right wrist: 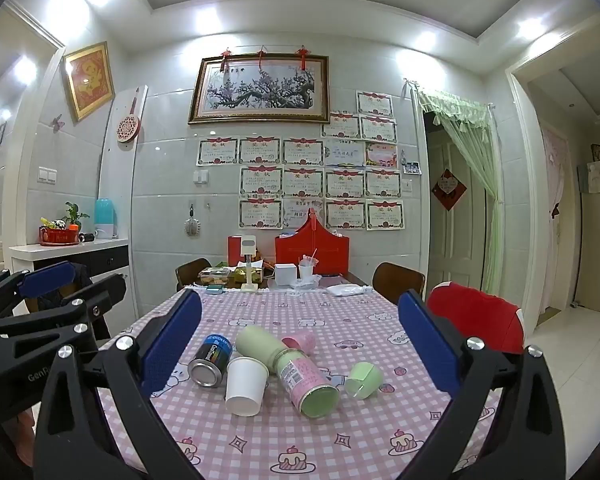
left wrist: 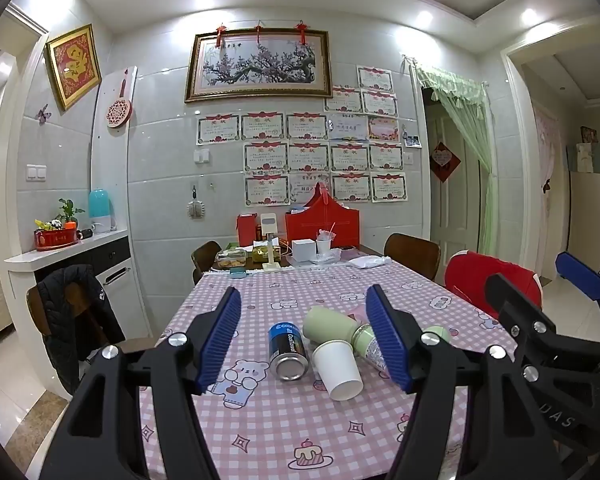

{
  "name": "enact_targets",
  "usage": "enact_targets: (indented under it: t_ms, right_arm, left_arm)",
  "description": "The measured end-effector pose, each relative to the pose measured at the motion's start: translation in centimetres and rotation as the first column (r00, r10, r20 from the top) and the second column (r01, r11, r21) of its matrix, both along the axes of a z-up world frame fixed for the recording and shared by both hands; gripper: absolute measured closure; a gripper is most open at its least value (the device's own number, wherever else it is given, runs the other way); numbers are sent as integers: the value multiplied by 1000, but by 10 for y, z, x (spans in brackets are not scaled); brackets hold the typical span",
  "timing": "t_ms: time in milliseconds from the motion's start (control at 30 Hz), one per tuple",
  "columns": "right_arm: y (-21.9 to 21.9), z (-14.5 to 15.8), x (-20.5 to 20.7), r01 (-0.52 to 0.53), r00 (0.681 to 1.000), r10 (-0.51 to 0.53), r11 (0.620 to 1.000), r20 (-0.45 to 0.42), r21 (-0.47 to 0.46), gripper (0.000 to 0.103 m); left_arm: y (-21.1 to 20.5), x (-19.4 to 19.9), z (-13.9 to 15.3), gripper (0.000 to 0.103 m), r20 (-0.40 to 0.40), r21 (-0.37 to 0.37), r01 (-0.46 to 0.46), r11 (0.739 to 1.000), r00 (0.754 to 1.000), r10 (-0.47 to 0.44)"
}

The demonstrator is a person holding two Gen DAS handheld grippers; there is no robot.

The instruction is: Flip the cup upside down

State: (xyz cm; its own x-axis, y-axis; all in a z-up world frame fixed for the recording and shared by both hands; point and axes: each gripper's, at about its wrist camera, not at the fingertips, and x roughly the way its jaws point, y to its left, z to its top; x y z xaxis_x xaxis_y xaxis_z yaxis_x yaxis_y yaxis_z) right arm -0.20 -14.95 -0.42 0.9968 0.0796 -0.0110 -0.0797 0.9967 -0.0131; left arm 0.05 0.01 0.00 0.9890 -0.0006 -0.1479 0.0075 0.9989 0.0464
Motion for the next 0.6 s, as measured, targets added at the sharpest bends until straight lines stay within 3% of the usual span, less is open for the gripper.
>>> enact_targets:
  t_ms: [600]
  right_arm:
    - [0, 2, -2, 0, 1000, 0, 1000, 7, 0, 8]
  left_arm:
    - [0, -1, 0, 38, 7, 2, -1, 1000, 1000, 1]
